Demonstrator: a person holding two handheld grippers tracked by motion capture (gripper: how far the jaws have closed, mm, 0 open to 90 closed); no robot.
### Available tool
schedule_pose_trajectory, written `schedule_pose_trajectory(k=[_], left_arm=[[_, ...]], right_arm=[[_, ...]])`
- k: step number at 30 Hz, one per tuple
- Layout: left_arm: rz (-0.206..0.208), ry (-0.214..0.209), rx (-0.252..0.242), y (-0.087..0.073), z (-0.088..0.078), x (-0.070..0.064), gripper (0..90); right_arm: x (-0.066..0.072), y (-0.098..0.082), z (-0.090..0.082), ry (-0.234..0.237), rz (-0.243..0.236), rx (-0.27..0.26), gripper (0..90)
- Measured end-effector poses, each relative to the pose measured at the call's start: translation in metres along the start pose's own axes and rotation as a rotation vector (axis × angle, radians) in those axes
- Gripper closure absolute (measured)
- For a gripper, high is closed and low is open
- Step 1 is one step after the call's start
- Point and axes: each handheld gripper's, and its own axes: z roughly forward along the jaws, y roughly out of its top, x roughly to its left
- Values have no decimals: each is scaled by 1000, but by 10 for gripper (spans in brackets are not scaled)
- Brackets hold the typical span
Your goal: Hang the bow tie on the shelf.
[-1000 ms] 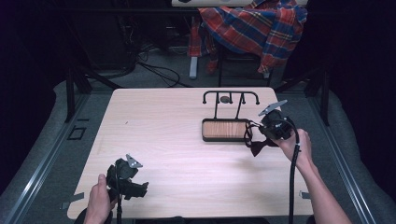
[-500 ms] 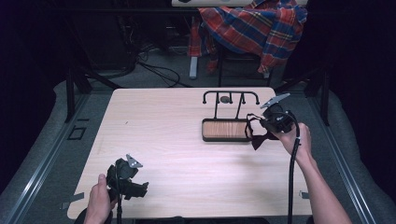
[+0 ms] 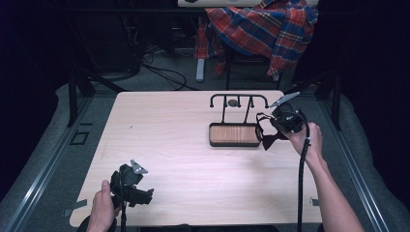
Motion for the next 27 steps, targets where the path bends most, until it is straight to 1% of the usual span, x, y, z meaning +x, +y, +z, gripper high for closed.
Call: schedule_pose_trajectory(k=[1,2,4,8,16,21,24,27], left_arm=[[1,0,0,0,0,0,163],[0,1,0,0,0,0,164],[1,1,2,0,0,0,163],[0,2,-2,0,0,-1,164],[0,1,0,0,0,0,164],[0,1,0,0,0,0,163],[-1,2,0,0,0,0,163],[0,1,1,0,0,0,164]], right_arm=[[-1,1,-1,2,-1,2,892],[-2,3,-3,0,6,-16,892],[-3,4,-4,-2,5,-19,892],[-6,11,-8,-9,12,-41,892],[-10,19,-9,-20,18,-56,893],[-14,27,-11,-40,33,-69,892],[-15,29,-11,-47,32,-65,892],[-17,31,-9,-67,43,-82,892]])
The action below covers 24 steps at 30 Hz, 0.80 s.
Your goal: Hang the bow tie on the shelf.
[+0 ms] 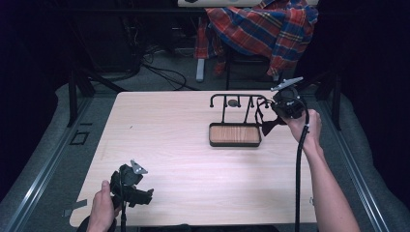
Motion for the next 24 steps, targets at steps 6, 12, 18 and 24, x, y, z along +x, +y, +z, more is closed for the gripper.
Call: schedule_pose_trajectory(k=[6,12,18,24], left_arm=[[1,3,-2,0,0,0,163],[0,1,1,0,0,0,163],[-3,2,3,0,0,0,163],[-2,3,1,0,0,0,163]], right_arm=[[-5,3,5,-9,20,-9,893],[-12,3,15,-15,52,-13,893],[-16,-1,33,6,96,-2,893],[-22,-7,40,48,135,2,893]])
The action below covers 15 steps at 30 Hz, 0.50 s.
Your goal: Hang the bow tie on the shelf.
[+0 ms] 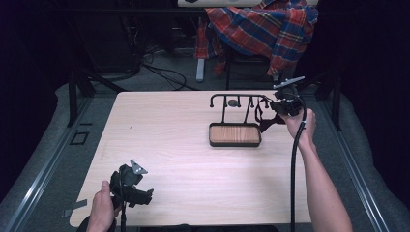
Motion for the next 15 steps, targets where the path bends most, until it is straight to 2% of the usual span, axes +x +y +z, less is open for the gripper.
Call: schedule_pose_trajectory(k=[15], left_arm=[[-3,-3,-4,0,0,0,164]], right_arm=[[-5,-12,12,32,23,35,887]])
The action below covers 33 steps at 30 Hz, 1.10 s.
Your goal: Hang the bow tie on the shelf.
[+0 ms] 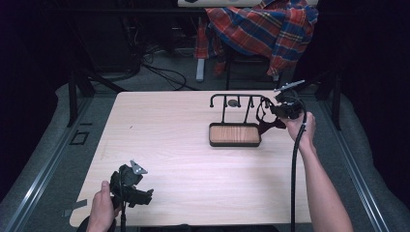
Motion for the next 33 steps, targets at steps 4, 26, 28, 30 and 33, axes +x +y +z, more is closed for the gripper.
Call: schedule_pose_trajectory(k=[4,26,28,30,33], left_arm=[[2,0,6,0,0,0,163],[0,-1,6,0,0,0,163],[0,-1,5,0,0,0,164],[0,0,6,0,0,0,163],[0,-1,5,0,0,0,163]], right_arm=[[-2,-4,4,13,3,6,880],[-7,-2,1,81,30,-53,890],[-6,0,1,81,27,-57,891],[-4,2,3,83,29,-62,891],[-1,1,9,86,32,-23,890]])
